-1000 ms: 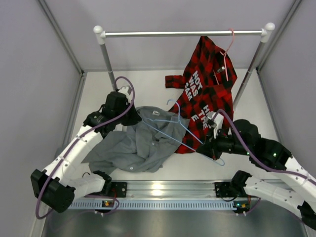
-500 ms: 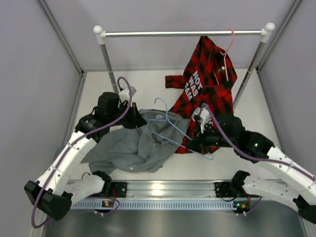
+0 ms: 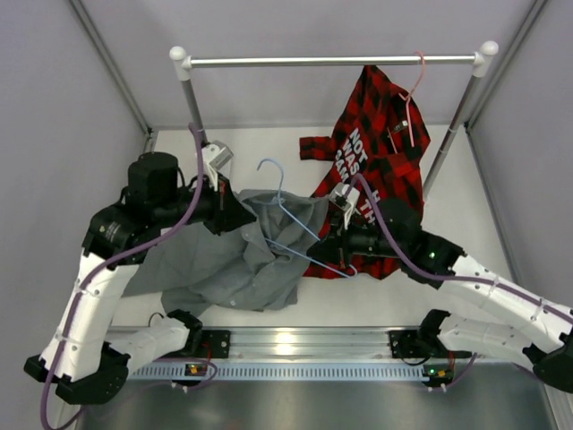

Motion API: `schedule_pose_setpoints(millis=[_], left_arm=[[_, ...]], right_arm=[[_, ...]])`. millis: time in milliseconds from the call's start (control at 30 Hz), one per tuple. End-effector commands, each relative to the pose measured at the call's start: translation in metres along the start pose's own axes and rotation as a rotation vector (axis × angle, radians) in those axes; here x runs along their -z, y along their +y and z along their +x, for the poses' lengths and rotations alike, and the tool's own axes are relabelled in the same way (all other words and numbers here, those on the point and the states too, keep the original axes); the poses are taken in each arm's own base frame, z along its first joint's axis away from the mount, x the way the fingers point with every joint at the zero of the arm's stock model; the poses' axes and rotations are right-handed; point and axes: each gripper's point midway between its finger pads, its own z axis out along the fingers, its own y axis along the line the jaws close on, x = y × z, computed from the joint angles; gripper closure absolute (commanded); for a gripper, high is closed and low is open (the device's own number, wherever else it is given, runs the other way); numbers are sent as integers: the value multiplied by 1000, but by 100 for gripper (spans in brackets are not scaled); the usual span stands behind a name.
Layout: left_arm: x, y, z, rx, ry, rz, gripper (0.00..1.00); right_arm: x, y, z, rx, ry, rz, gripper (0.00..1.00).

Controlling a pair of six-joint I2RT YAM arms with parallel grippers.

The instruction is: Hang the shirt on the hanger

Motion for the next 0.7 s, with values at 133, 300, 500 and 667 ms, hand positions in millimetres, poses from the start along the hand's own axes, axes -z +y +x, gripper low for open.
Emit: schedule_pose_setpoints(millis=[133,300,500,667], left_arm=[[31,-26,-33,-79,-73,21,100],[24,-33,-31,-78,-40,74,100],[14,-40,-17,-85,16,113,100],[13,-63,-6,-151,47,192,100]], right_arm=[[28,37,-92,122,-570,48,100],[10,64,-80,172,-501,-76,100],[-2,60,-83,161,-488,-54,100],[-8,49,-87,130,-520,-4,100]])
